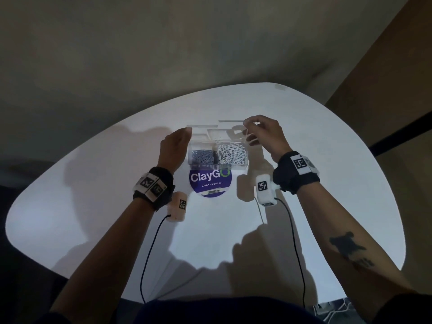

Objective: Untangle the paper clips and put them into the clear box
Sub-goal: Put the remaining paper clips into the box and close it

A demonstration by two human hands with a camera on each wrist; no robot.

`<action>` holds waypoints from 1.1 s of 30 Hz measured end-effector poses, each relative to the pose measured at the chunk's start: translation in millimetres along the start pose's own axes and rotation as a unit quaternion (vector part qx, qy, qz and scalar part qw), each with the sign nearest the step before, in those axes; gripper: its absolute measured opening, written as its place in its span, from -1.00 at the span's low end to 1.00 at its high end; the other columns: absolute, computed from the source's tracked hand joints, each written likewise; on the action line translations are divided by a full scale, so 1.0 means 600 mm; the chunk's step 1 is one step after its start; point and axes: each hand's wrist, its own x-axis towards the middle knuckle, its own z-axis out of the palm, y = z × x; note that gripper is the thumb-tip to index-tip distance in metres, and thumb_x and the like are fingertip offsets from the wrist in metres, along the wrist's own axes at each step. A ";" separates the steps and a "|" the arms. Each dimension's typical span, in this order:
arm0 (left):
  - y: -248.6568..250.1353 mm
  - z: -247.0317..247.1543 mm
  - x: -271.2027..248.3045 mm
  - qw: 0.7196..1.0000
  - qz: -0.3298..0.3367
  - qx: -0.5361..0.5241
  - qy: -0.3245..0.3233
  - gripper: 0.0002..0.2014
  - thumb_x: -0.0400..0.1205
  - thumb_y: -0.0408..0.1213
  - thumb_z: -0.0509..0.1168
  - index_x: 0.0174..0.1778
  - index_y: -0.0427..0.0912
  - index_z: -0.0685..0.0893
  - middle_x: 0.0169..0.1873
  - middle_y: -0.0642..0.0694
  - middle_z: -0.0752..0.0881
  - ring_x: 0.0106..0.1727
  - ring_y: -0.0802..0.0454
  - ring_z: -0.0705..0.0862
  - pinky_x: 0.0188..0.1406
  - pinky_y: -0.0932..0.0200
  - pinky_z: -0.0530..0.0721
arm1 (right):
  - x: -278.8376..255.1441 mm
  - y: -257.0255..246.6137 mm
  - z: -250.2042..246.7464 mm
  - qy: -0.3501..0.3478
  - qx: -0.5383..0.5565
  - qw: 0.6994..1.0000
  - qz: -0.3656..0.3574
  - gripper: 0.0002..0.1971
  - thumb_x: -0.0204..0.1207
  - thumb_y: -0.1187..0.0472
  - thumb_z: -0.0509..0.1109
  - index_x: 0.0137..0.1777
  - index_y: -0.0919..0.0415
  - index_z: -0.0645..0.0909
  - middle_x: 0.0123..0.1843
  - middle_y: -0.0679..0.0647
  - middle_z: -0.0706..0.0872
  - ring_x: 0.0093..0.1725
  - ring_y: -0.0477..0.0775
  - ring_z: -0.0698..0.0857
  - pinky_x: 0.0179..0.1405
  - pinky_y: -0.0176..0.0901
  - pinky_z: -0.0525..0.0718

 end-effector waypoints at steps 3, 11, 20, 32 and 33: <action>-0.006 -0.003 -0.038 0.998 0.050 0.044 0.009 -0.60 0.74 0.07 0.12 0.25 -0.07 0.72 0.11 -0.13 0.79 0.04 -0.02 0.75 0.13 0.03 0.71 | -0.029 0.013 -0.002 0.004 -0.003 0.999 -0.042 -0.81 0.52 0.11 0.54 0.00 0.22 0.80 -0.14 0.18 0.83 -0.26 0.05 0.75 -0.05 -0.04 0.81; -0.047 0.010 -0.095 0.985 0.129 0.115 0.006 -0.78 0.64 -0.24 0.34 0.19 -0.15 0.69 0.20 -0.07 0.68 0.14 -0.04 0.61 0.11 -0.15 0.66 | -0.086 0.069 -0.009 -0.038 -0.155 0.980 -0.116 -0.79 0.35 0.10 0.67 -0.02 0.02 0.82 0.15 -0.15 0.78 -0.05 -0.26 0.63 -0.06 -0.35 0.56; -0.006 0.042 -0.085 0.992 0.042 0.108 -0.054 -0.52 0.58 -0.15 0.33 0.44 -0.10 0.51 0.39 -0.19 0.51 0.37 -0.10 0.54 0.30 0.17 0.42 | -0.071 0.078 0.033 -0.069 -0.239 0.962 -0.115 -0.79 0.34 0.07 0.66 -0.15 0.03 0.68 0.40 0.10 0.55 0.53 0.11 0.41 0.36 -0.06 0.42; -0.022 0.045 -0.155 0.981 0.029 0.188 -0.039 -0.33 0.53 0.06 0.41 0.55 0.04 0.39 0.24 -0.06 0.38 0.22 -0.06 0.58 0.09 0.10 0.54 | -0.098 0.098 0.005 -0.124 -0.327 0.919 -0.180 -0.54 0.41 0.08 0.62 0.29 0.00 0.62 0.43 -0.07 0.52 0.40 0.02 0.52 0.31 -0.03 0.52; -0.020 0.046 -0.157 0.980 0.030 0.194 -0.038 -0.34 0.53 0.05 0.40 0.56 0.04 0.37 0.25 -0.08 0.38 0.27 -0.07 0.55 0.12 0.04 0.57 | -0.105 0.100 0.006 -0.122 -0.337 0.917 -0.175 -0.57 0.45 0.07 0.58 0.31 -0.01 0.60 0.49 -0.07 0.48 0.45 0.02 0.49 0.33 -0.04 0.50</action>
